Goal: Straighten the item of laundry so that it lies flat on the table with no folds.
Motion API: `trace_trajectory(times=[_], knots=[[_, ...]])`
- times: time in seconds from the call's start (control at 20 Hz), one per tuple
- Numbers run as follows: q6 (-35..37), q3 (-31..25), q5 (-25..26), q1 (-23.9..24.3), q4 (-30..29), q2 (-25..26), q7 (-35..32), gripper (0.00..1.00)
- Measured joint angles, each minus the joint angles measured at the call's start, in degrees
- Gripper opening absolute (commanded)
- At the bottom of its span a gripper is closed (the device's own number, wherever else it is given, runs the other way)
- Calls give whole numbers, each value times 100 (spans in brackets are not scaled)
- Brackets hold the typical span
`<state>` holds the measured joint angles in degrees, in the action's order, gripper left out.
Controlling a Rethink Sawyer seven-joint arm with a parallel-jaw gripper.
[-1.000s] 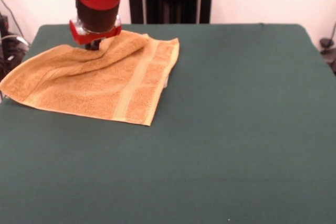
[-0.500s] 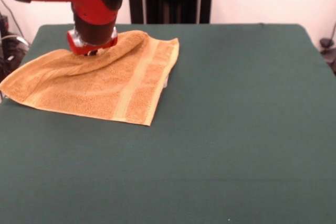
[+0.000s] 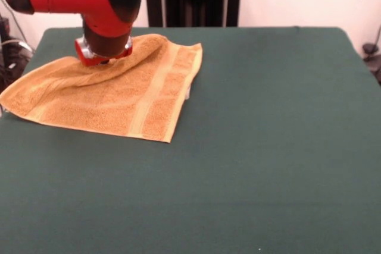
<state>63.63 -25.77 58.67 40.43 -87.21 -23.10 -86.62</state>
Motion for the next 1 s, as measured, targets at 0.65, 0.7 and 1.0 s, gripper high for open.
trace_trajectory(times=[0.65,0.7,1.0], knots=[[637,22,63,-142,406,230,81,0],[667,28,77,-154,425,242,87,0],[975,119,366,-224,567,355,214,0]])
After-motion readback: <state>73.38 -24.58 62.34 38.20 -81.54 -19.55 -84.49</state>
